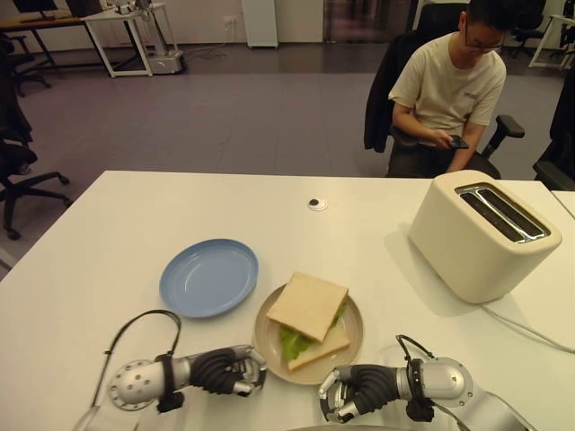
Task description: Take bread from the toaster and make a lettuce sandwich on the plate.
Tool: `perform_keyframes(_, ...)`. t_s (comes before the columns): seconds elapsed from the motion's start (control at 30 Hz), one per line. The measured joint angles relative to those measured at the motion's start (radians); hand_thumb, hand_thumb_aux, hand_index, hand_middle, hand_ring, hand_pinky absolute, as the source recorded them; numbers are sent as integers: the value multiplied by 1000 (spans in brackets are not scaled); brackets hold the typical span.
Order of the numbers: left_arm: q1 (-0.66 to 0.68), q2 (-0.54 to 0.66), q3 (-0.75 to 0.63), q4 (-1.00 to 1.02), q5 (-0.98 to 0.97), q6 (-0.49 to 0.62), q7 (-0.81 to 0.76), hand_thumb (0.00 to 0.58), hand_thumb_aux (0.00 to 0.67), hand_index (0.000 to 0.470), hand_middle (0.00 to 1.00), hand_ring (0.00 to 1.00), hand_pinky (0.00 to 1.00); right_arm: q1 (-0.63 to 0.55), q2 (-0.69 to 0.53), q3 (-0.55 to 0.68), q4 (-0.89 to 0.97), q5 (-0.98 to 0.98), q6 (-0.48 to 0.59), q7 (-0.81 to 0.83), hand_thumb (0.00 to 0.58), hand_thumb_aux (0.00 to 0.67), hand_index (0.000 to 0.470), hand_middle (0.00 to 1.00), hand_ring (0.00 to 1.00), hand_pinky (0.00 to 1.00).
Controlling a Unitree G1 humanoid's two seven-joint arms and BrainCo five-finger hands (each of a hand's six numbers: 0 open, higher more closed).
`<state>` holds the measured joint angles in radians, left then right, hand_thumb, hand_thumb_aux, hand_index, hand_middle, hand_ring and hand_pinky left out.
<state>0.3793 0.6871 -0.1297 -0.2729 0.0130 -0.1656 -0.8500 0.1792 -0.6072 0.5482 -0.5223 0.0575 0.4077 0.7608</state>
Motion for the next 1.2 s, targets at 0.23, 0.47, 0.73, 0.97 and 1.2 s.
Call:
perform_keyframes(0.23, -121, -159, -70, 88, 61, 36, 199, 580, 670, 470, 1000, 1000, 1000, -71, 88, -232, 185, -50, -8, -276, 580, 670, 470, 1000, 1000, 1000)
perform_keyframes(0.47, -283, -354, -154, 253, 149, 10, 405, 580, 670, 470, 988, 988, 988, -173, 268, -271, 450, -186, -199, -558, 580, 670, 470, 1000, 1000, 1000)
perform_keyframes(0.73, -539, -520, -205, 600, 226, -94, 597, 580, 670, 470, 984, 984, 984, -233, 467, -301, 664, -196, -381, -737, 580, 670, 470, 855, 855, 855)
perform_keyframes(0.97, -707, -584, -183, 881, 261, -219, 763, 580, 670, 470, 910, 910, 910, -227, 529, -388, 662, -188, -545, -831, 0, 0, 0, 0, 0, 0)
perform_keyframes(1.2, -403, -623, -97, 477, -23, -287, 689, 0, 0, 0, 0, 0, 0, -59, 552, -450, 516, -82, -697, -787, 0, 0, 0, 0, 0, 0)
